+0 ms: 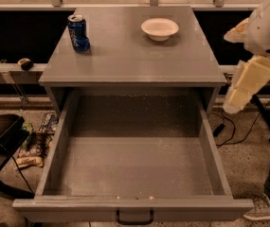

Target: Place pepsi can into top drawer

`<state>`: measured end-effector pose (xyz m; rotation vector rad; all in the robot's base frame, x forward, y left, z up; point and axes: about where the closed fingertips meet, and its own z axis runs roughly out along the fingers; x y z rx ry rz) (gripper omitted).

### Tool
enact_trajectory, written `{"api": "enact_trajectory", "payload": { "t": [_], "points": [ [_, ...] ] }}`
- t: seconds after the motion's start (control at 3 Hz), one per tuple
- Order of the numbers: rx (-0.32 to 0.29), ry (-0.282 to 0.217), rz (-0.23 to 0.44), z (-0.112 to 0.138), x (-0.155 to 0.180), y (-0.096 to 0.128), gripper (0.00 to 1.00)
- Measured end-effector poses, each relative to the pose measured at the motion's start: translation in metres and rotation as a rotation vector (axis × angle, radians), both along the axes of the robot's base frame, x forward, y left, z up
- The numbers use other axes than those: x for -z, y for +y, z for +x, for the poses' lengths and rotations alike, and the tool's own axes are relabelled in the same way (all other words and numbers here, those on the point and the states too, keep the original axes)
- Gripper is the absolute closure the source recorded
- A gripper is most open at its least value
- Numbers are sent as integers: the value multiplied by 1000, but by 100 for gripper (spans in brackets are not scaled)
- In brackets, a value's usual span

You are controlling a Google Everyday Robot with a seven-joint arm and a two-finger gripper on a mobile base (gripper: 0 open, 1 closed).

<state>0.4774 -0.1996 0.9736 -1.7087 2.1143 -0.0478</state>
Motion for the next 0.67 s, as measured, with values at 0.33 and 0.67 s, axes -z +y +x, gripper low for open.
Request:
{"api": "enact_trajectory", "payload": {
  "t": [0.33,0.67],
  "points": [
    [-21,-80,171,59,-3,22,0],
    [-91,-178,482,130,4,67,0]
  ]
}}
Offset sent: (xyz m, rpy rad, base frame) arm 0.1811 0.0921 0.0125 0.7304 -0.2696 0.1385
